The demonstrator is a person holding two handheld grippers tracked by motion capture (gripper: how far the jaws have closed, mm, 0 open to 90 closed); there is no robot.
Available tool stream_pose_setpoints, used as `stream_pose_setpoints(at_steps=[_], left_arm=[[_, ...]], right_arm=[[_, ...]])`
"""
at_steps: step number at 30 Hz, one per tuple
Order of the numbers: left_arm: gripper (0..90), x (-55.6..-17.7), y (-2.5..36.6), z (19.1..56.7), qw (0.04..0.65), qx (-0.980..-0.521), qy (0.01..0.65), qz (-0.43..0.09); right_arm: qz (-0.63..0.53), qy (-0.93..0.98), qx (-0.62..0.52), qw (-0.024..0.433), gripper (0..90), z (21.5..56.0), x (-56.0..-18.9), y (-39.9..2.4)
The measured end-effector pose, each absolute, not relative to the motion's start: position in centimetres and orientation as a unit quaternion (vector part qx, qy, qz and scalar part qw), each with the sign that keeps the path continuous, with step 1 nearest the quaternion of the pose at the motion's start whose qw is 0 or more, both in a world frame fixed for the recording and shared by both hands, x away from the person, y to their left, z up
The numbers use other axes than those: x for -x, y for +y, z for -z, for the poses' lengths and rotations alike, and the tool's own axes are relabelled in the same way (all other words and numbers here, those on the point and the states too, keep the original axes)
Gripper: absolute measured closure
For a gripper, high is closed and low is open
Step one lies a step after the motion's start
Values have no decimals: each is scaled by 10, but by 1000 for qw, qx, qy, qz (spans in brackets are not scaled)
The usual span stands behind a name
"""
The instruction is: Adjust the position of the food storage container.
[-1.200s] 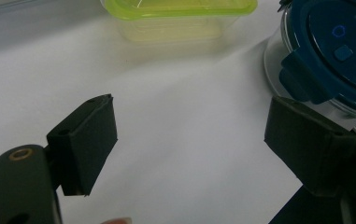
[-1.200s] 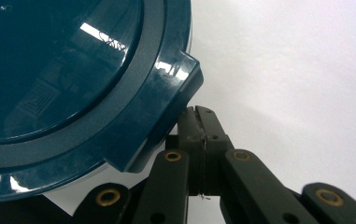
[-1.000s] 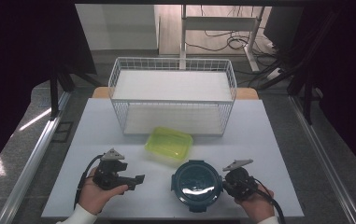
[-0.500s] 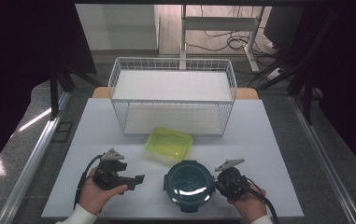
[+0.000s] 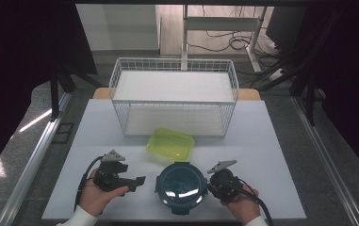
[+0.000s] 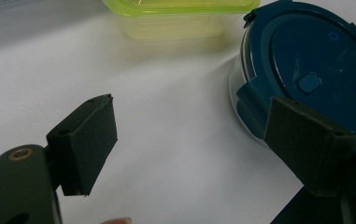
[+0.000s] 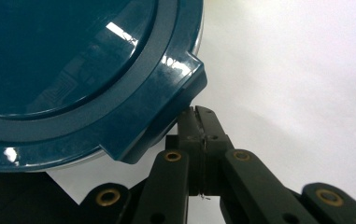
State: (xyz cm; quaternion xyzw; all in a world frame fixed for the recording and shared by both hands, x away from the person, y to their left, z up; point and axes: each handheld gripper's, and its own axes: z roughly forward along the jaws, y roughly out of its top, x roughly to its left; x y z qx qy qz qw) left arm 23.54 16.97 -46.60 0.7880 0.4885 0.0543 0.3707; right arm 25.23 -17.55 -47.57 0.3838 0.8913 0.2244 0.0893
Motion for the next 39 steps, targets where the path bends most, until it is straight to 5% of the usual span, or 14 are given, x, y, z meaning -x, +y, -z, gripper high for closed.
stream_pose_setpoints(at_steps=[22, 28, 34, 39], left_arm=[[168, -233, 172, 465, 377, -782, 493, -54], [167, -233, 171, 466, 375, -783, 493, -53], [166, -234, 171, 467, 373, -782, 496, -53], [162, -235, 171, 467, 373, -777, 504, -57]], right_arm=[[-290, 863, -405, 81, 883, 463, -260, -192], [-311, 843, -429, 89, 473, 464, -261, -210], [-337, 825, -448, 67, 306, 460, -264, -220], [-349, 822, -447, 53, 251, 459, -264, -222]])
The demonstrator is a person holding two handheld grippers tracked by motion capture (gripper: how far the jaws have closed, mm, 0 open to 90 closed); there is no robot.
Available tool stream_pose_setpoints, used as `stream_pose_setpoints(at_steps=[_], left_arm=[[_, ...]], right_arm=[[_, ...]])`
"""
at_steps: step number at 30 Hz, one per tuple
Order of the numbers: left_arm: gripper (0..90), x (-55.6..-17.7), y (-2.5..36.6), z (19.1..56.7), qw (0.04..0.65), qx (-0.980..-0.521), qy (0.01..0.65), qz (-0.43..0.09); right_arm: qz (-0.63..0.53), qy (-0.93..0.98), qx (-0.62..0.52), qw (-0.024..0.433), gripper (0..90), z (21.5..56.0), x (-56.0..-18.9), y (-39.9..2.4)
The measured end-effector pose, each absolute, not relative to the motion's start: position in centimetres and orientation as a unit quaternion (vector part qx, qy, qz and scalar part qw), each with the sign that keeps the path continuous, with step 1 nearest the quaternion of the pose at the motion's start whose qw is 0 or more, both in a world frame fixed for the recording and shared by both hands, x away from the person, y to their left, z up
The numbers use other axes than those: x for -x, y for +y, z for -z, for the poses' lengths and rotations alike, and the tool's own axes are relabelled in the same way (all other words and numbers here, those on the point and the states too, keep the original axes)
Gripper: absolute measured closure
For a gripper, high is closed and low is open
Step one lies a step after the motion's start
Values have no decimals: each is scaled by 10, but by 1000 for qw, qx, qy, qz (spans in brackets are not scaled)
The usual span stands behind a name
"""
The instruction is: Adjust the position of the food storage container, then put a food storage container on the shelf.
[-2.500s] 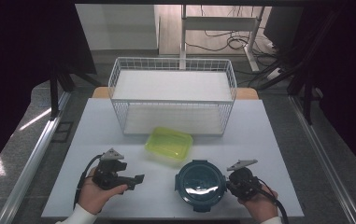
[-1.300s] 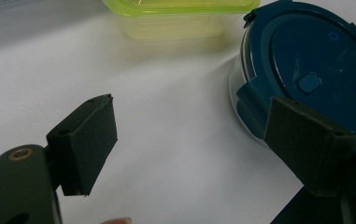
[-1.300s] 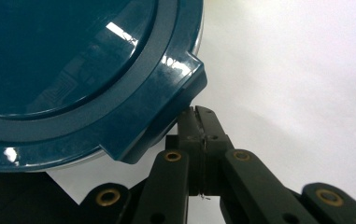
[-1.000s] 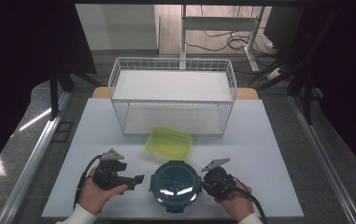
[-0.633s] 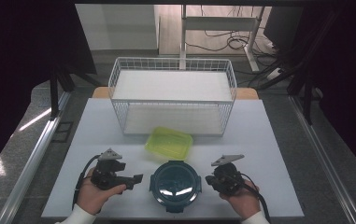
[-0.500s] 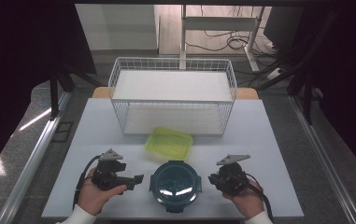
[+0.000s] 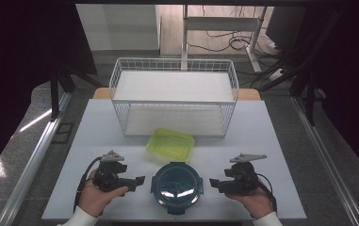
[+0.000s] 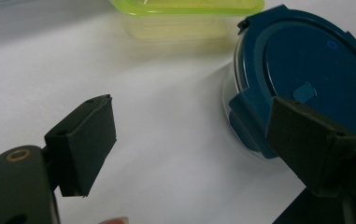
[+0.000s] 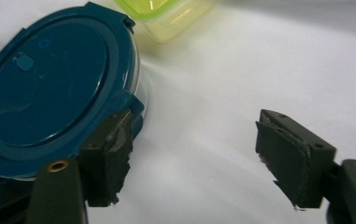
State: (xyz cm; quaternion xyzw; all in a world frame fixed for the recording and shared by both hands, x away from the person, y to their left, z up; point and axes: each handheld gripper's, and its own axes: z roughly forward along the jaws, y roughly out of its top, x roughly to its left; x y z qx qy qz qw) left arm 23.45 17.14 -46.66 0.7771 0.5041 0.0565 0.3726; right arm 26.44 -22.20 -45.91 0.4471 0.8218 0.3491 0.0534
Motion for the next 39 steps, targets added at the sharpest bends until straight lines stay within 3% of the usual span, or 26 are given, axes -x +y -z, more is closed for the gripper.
stream_pose_setpoints(at_steps=[5, 13, 18, 27, 31, 39], left_arm=[[169, -233, 173, 467, 371, -774, 510, -61], [170, -232, 167, 464, 382, -772, 505, -44], [88, -230, 163, 463, 383, -762, 521, -35], [37, -230, 152, 476, 395, -746, 535, 34], [40, -230, 147, 483, 404, -739, 534, 76], [64, -235, 139, 494, 406, -732, 536, 110]], right_arm=[[-351, 826, -438, 52, 181, 458, -264, -222], [-386, 813, -435, 31, 182, 456, -263, -222], [-392, 809, -438, 25, 182, 457, -261, -222], [-400, 799, -448, -33, 129, 464, -263, -210], [-397, 795, -454, -61, 118, 470, -266, -203], [-391, 789, -464, -94, 115, 480, -269, -190]])
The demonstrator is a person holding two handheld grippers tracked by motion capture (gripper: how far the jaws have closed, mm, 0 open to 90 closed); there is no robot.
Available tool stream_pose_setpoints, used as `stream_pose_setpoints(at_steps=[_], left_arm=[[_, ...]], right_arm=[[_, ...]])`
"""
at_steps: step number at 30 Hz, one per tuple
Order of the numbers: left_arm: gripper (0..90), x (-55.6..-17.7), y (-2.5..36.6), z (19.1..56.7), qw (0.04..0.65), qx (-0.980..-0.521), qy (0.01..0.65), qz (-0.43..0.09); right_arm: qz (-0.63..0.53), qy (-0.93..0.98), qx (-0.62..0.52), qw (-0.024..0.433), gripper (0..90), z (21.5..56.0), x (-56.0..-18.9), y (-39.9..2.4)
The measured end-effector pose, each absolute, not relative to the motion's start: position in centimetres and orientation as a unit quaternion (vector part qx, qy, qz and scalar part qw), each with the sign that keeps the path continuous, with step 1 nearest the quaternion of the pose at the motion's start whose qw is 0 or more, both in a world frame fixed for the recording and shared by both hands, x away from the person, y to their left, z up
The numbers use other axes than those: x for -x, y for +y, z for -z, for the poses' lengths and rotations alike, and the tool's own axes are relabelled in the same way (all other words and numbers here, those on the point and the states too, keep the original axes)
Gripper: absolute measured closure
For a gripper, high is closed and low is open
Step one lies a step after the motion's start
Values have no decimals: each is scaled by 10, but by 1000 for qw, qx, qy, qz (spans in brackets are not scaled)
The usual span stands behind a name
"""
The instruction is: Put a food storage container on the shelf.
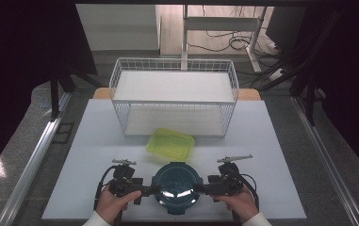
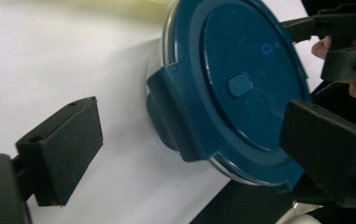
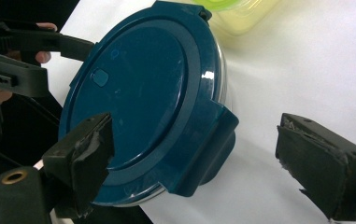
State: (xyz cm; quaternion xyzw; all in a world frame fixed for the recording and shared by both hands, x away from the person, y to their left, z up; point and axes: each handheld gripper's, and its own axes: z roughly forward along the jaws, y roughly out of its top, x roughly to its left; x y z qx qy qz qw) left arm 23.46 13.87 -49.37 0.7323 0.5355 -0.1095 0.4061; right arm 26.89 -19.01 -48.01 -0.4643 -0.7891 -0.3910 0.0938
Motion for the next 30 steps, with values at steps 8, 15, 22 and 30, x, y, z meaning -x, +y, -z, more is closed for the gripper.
stream_pose_setpoints(at_steps=[8, 15, 22, 30], left_arm=[[95, -241, 131, 502, 414, -720, 538, 145], [120, -244, 125, 509, 419, -712, 536, 176], [143, -246, 125, 515, 421, -695, 545, 206], [199, -248, 124, 519, 420, -689, 549, 217]], right_arm=[[383, -787, 469, 114, 116, 488, -271, -183], [386, -782, 473, 123, 117, 492, -270, -181], [387, -772, 483, 143, 120, 498, -270, -179], [389, -759, 493, 171, 171, 503, -269, -177]])
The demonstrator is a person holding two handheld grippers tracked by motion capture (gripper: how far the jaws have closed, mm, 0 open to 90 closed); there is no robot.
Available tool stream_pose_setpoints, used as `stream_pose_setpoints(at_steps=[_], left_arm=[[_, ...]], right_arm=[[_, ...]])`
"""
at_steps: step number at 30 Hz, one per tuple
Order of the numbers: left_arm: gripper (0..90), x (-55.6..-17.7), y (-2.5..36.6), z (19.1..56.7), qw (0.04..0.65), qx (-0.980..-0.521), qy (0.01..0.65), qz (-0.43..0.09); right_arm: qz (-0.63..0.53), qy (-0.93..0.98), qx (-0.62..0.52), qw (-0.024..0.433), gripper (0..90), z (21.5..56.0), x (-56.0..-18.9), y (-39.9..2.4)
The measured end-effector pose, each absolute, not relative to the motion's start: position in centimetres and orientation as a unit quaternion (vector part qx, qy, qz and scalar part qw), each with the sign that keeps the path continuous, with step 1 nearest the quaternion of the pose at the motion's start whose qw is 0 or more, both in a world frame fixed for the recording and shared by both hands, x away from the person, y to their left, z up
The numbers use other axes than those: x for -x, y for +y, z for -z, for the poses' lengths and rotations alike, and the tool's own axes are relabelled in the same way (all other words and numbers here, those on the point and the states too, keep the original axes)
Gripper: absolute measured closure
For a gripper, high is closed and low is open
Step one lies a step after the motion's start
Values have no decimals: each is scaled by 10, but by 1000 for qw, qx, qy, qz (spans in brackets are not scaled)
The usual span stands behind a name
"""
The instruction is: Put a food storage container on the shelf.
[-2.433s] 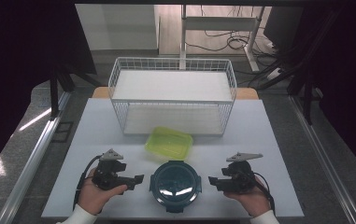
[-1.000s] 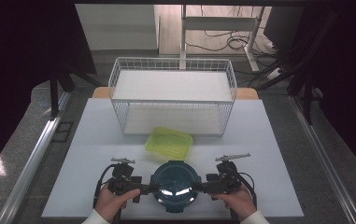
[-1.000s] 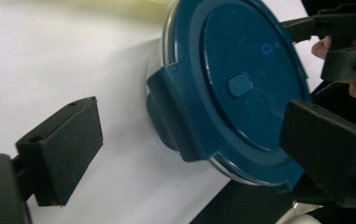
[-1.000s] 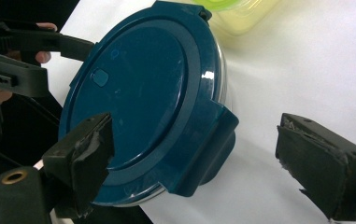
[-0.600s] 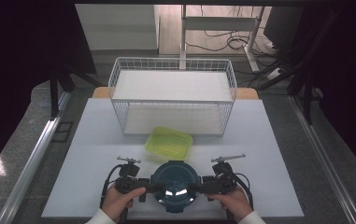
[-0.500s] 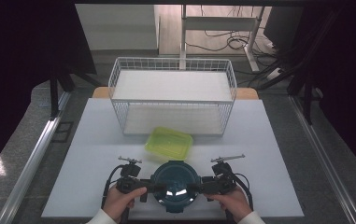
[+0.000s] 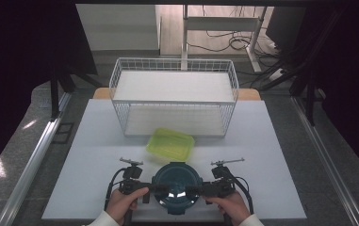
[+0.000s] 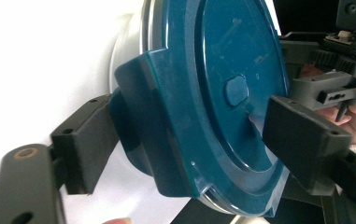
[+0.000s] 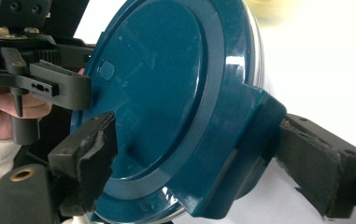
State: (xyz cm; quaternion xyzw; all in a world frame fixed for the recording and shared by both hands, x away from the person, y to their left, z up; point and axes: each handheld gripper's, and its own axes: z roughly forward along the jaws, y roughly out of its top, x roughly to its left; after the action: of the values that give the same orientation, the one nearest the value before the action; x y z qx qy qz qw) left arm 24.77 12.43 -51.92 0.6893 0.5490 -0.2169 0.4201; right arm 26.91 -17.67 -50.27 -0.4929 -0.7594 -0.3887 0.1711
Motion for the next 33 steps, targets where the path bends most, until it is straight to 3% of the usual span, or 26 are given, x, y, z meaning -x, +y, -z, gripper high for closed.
stream_pose_setpoints(at_steps=[12, 33], left_arm=[[274, -247, 127, 518, 420, -678, 562, 220], [359, -234, 127, 505, 425, -673, 573, 196]], right_arm=[[395, -720, 532, 207, 298, 506, -271, -183], [401, -692, 564, 205, 368, 498, -263, -187]])
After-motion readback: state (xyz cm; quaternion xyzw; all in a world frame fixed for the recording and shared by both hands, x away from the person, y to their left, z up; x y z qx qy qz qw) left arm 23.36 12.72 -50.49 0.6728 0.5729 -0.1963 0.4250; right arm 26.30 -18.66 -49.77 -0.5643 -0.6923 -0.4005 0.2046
